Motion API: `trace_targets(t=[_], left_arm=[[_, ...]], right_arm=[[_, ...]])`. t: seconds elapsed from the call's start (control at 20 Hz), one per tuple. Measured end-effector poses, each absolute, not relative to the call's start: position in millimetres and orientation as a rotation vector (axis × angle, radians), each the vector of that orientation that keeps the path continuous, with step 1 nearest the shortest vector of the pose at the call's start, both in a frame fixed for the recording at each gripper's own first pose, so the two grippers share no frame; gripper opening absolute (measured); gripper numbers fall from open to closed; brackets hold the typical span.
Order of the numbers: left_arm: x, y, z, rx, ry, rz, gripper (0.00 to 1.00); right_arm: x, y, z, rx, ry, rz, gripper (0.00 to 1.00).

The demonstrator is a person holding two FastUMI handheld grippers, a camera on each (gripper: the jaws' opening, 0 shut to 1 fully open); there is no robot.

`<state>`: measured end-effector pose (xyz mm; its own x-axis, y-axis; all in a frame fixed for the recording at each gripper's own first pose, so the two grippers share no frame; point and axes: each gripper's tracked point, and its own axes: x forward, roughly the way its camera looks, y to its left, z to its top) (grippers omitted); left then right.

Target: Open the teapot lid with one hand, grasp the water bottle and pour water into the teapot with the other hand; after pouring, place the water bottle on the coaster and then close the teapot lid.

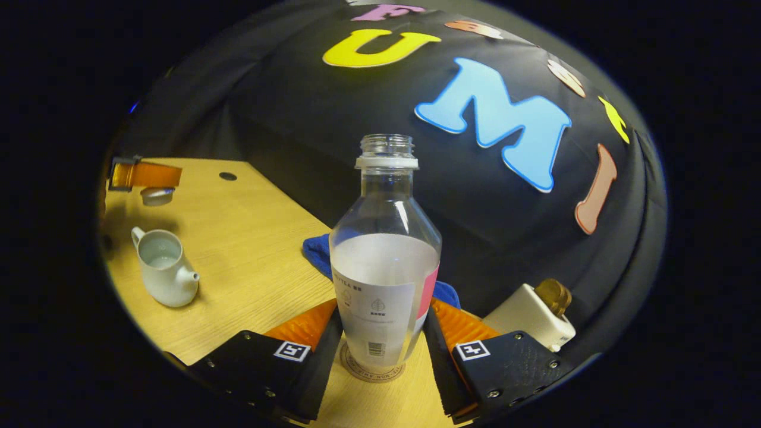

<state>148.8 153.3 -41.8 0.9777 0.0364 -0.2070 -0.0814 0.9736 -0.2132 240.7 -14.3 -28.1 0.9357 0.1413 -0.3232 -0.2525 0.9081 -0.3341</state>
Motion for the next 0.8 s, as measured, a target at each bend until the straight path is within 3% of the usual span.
trace_targets(t=[0.5, 0.55, 0.8], left_arm=[[149, 150, -41, -0.213, 0.199, 0.052, 0.12], [149, 151, -39, -0.210, 0.198, 0.052, 0.12], [150, 150, -41, -0.207, 0.204, 0.050, 0.12]], right_arm=[[251, -31, -54, -0.043, 0.360, 0.154, 0.74], [251, -30, -58, -0.021, 0.363, 0.153, 0.71], [253, -36, -72, 0.017, 0.397, 0.128, 0.74]])
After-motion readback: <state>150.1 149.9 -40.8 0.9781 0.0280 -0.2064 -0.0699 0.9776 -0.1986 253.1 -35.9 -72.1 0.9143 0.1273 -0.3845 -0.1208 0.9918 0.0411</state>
